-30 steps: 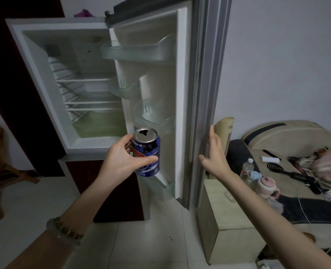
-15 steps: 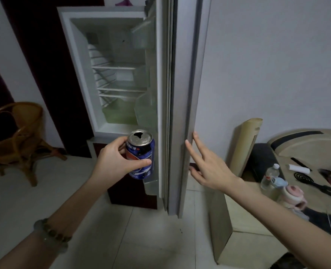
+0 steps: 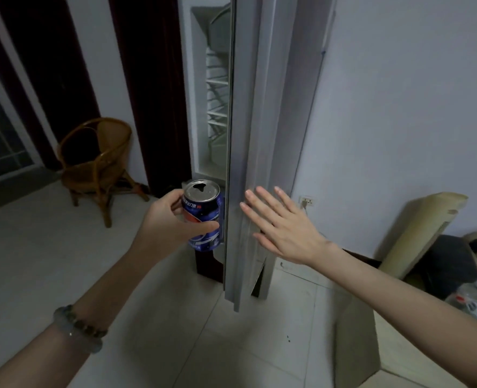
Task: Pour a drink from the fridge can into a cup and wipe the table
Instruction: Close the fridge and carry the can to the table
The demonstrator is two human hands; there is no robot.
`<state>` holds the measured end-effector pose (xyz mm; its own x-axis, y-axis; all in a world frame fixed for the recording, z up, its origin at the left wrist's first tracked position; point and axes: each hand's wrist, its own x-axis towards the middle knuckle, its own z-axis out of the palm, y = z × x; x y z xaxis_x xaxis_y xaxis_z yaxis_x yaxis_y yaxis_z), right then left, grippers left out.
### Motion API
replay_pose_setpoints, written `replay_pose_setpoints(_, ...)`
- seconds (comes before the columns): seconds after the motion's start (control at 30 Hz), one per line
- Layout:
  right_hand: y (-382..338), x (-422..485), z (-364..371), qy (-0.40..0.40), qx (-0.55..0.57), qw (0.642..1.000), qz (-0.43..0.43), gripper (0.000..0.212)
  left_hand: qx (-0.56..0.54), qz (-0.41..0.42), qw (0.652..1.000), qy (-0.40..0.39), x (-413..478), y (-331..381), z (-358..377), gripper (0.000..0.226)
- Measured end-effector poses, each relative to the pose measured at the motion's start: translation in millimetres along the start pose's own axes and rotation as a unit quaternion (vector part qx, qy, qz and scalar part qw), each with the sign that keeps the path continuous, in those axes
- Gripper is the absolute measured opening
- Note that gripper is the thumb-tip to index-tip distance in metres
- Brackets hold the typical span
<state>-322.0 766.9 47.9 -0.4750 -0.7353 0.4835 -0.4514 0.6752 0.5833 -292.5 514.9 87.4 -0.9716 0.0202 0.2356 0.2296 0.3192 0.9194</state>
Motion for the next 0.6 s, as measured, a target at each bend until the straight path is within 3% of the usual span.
replay_pose_setpoints(0.17,-23,62,29,0.023,-0.01,1.0,-0.006,0.06,0.026,-0.007,0.999,0.028,31,-25,-48,0.06)
replay_pose_setpoints(0.4,-46,155,75,0.041,-0.013,0.999,-0.003,0.059,0.098,0.055,0.993,0.025,92,-65,-118,0.062)
replay_pose_setpoints(0.6,-59,231,124,0.034,-0.046,0.998,0.027,0.056,0.064,0.044,0.997,0.002,149,-90,-171,0.068)
